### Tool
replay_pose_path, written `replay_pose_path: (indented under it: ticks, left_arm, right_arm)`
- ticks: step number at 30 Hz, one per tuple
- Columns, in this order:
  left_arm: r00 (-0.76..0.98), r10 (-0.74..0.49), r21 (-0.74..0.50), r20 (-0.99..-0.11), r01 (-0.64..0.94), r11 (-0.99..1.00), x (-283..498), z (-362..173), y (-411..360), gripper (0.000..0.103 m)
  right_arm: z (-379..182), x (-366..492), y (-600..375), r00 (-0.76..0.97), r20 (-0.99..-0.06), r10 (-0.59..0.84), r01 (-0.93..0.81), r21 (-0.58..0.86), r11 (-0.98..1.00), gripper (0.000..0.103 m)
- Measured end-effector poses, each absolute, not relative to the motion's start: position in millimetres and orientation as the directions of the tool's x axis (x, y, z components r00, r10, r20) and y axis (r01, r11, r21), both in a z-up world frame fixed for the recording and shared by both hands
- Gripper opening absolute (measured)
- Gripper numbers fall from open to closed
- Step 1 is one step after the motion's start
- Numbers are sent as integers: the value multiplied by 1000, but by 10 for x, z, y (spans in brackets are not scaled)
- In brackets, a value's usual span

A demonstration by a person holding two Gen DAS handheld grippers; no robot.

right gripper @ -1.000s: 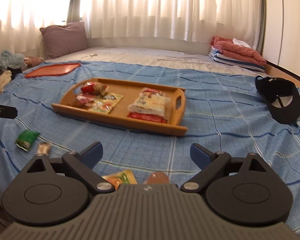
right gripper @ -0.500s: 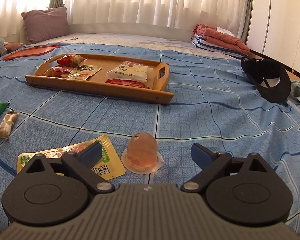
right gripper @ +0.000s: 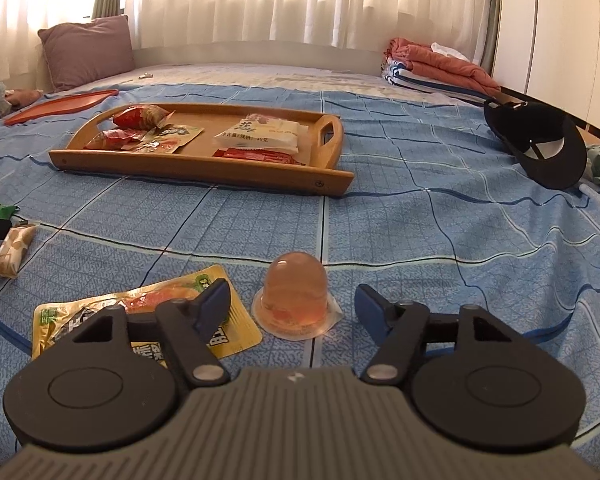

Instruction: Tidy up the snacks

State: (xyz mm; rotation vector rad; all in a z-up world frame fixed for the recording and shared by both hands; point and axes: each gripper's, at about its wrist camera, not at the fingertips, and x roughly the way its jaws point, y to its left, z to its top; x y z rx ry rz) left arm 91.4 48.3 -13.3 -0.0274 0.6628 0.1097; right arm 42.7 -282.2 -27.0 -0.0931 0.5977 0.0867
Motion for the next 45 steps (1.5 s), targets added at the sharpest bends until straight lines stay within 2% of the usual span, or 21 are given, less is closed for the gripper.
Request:
replay_pose_path:
  ticks: [4,8,11,12,13,15,16,17,19,29,34,35,37,44,45]
  left_arm:
    - [776,96,11,-624,-114,993,909,-113,478,82]
    - [771,88,0,-631,-113,994,897,-75,500,65]
    - [765,84,-6,-639,-114,993,897,-65,519,62]
    - [762,82,-10,-642,-115,993,897,-64,524,61]
    - [759,82,-10,-646,-116,993,895,-62,524,59]
    - [756,79,-4,-650,-108,994,886,-53,511,53]
    - [756,70,-6,-650,-97,995,884,-46,501,46]
    - [757,64,-8,-650,-92,996,882,-36,495,45]
    - [757,60,-12,-651,-89,996,878,-19,488,44]
    - [788,43,-24,-614,-73,997,814,158,483,40]
    - [808,24,-34,-589,-54,998,823,311,475,40]
    - [812,19,-34,-583,-47,998,827,339,467,40]
    - [819,7,-33,-574,-32,999,847,393,446,40]
    - [828,-19,-53,-560,-13,998,884,462,398,40]
    - [827,-20,-51,-561,-11,999,878,456,396,40]
  right_arm:
    - [-271,439,-2848,814,-576,69,-106,-30,994,74]
    - [-230,427,-2854,812,-578,88,-117,-12,993,64]
    - [-196,427,-2849,811,-577,96,-121,-5,993,61]
    - [-190,430,-2849,811,-577,97,-122,-3,993,56]
    - [-189,432,-2848,810,-578,96,-122,-6,993,52]
    - [-193,433,-2848,809,-580,93,-121,-10,993,49]
    - [-196,432,-2852,809,-580,93,-121,-10,993,47]
    - [-195,429,-2856,810,-580,91,-119,-10,993,46]
    - [-189,427,-2874,811,-579,86,-110,-7,994,39]
    - [-114,391,-2920,818,-568,91,-104,9,994,39]
    - [-1,378,-2925,833,-544,99,-105,19,994,36]
    - [28,381,-2923,836,-539,103,-106,25,994,33]
    - [90,397,-2914,840,-530,114,-111,39,993,15]
    - [65,515,-2832,829,-552,90,-112,-5,994,23]
    - [30,513,-2832,825,-558,84,-107,-8,994,34]
